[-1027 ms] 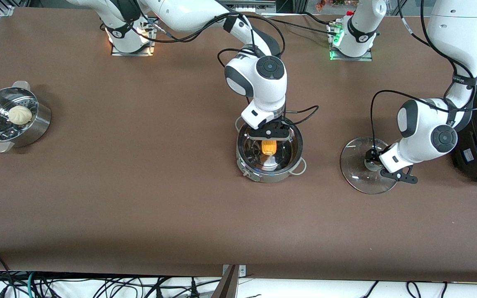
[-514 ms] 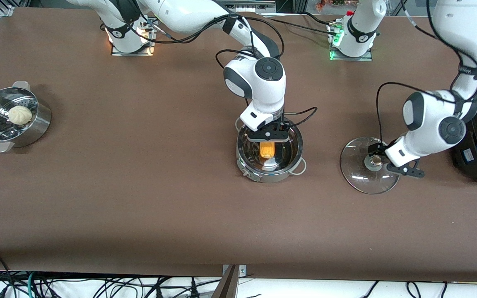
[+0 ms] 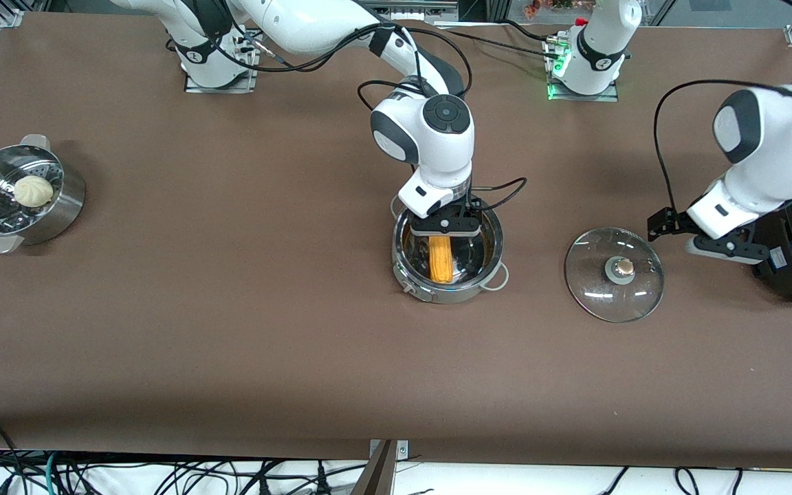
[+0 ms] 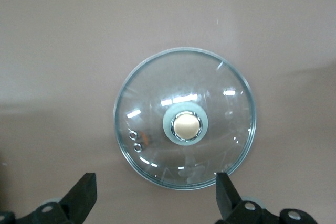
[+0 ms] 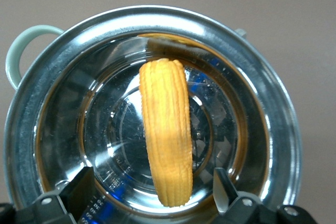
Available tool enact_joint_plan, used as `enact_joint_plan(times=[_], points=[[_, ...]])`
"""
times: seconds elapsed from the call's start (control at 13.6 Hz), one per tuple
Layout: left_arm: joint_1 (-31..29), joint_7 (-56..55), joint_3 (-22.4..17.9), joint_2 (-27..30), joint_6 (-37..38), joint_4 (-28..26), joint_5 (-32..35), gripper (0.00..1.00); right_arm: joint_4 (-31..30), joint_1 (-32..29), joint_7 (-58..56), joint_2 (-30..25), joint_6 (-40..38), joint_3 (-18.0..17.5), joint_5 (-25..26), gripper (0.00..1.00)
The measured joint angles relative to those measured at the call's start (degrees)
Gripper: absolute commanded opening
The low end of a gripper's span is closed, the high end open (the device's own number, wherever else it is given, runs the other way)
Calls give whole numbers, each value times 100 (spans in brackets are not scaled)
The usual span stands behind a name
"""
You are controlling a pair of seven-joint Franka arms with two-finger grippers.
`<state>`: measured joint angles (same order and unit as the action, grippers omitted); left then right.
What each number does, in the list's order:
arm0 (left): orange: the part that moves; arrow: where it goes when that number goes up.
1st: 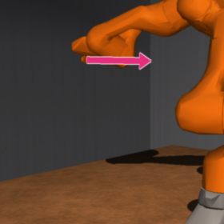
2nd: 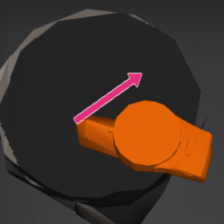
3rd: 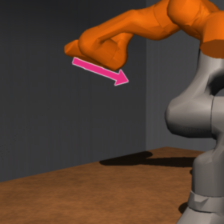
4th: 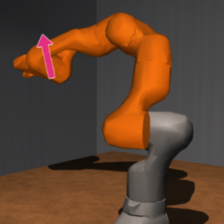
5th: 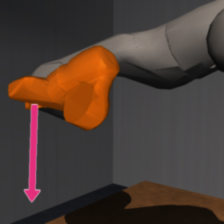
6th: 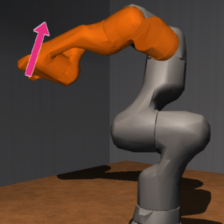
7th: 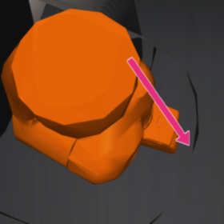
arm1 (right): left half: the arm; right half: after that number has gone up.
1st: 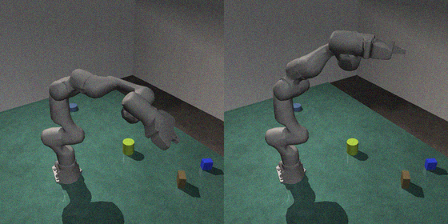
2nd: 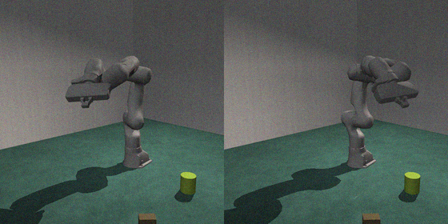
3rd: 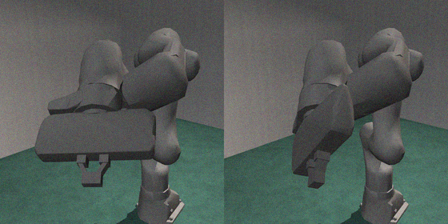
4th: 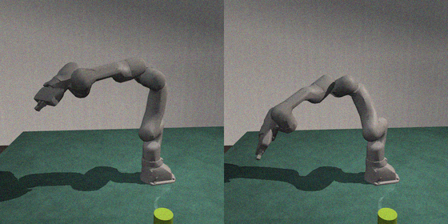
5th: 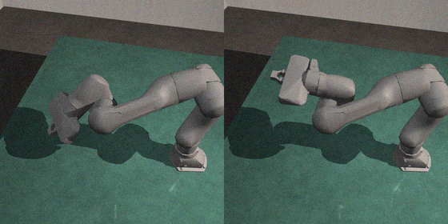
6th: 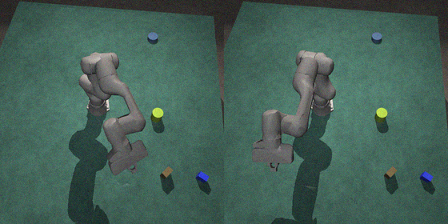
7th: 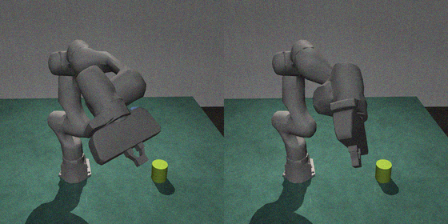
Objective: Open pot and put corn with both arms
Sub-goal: 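Open the right gripper and withdraw it while the left gripper retracts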
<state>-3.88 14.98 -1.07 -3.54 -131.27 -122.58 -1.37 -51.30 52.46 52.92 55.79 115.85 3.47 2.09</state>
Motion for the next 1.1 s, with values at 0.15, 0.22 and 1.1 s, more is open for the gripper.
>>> enact_joint_plan(times=[0.15,0.22,1.1], points=[[0,0,-3,497,419,15,0,100,115,-21,-387,-83,-390,54,4,100],[0,2,-10,737,630,61,6,100,148,-70,-612,-187,-566,62,4,100],[49,-680,323,534,4060,3130,365,100,157,-1735,-1933,-1569,-2667,89,1,100]])
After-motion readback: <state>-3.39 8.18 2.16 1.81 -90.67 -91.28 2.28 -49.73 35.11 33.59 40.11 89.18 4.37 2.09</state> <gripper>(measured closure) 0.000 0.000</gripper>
